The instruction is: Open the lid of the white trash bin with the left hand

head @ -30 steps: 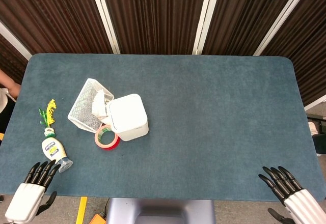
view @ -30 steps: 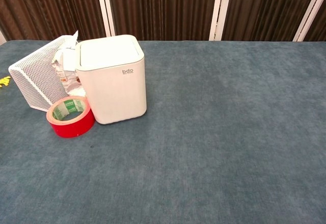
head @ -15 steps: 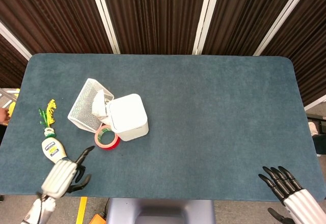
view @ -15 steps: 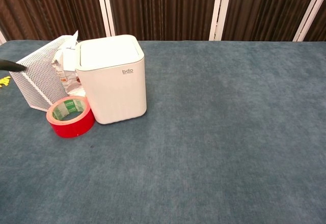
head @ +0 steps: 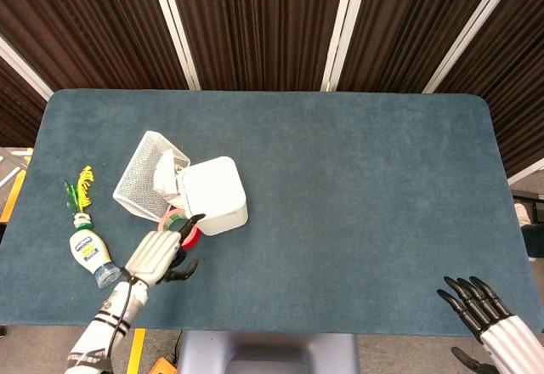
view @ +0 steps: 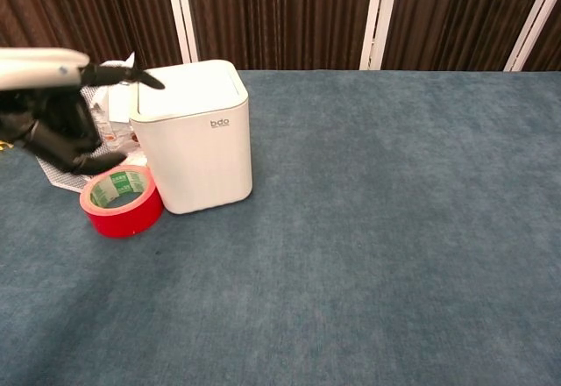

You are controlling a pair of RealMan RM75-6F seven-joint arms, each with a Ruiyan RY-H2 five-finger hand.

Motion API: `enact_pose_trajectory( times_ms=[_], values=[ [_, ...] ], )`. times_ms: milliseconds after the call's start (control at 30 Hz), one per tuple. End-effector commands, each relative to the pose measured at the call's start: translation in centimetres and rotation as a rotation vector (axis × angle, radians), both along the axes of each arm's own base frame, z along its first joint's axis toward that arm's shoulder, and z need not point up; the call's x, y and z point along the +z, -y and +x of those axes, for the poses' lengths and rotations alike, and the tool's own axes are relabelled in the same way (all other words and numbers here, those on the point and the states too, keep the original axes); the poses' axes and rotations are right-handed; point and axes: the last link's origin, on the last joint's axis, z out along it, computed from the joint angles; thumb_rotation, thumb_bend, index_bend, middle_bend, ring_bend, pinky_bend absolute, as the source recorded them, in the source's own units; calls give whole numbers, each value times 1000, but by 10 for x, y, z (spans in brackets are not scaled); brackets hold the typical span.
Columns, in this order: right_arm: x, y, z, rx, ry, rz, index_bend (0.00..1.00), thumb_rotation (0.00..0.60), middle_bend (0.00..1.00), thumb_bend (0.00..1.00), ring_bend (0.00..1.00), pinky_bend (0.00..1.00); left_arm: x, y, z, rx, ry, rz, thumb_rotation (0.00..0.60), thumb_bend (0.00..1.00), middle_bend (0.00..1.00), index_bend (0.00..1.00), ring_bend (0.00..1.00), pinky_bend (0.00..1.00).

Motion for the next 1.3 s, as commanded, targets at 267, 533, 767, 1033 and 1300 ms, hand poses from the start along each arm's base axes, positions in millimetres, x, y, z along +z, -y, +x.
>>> enact_pose_trajectory(
  times_ms=[267,533,767,1033,1300],
  values=[
    [2,0,0,-8,7,-2,0,600,0,312,0,0,-6,-31,29,63,63,29,600,447,1000,0,1000,1000],
    [8,0,-2,-18,28,-12,0,600,0,311,0,0,-25,-41,32,75,8,29,600,446,1000,0,1000,1000],
    [11,-1,-2,-17,37,-18,0,600,0,312,0,0,-32,-40,30,89,-56,21,600,445,1000,0,1000,1000],
    [10,-1,-2,-19,33,-15,0,600,0,311,0,0,-37,-36,28,94,-91,-14,600,446,1000,0,1000,1000],
    [11,0,-2,-23,39,-20,0,600,0,311,0,0,-48,-35,21,111,-172,-58,600,446,1000,0,1000,1000]
  ],
)
